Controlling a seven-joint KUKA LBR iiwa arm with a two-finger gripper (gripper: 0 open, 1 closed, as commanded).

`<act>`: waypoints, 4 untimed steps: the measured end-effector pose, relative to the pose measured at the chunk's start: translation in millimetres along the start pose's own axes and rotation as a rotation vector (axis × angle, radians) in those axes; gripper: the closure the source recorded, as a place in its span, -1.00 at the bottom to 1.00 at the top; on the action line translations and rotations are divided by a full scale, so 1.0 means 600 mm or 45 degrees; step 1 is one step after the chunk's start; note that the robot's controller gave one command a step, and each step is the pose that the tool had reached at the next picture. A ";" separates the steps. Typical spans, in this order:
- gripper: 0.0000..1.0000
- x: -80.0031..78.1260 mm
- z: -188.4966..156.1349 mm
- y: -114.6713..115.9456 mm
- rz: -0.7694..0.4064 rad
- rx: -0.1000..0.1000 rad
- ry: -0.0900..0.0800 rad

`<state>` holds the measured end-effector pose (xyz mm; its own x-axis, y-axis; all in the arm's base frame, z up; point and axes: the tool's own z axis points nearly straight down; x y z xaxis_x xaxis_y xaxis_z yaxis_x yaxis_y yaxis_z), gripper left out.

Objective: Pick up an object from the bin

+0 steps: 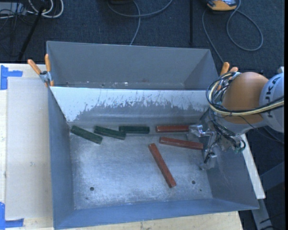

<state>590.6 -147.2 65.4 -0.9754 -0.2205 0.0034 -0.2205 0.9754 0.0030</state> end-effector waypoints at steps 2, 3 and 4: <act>1.00 -0.028 -0.245 0.012 0.026 0.009 -0.018; -1.00 -0.025 -0.237 0.014 0.024 0.004 -0.007; -1.00 -0.019 -0.044 0.120 -0.004 -0.004 0.005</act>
Offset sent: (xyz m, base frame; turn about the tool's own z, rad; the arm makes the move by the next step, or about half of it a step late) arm 0.0000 0.0000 0.0000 0.0000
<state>586.1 -74.8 92.0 -0.9747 -0.2233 0.0077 -0.2232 0.9747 0.0064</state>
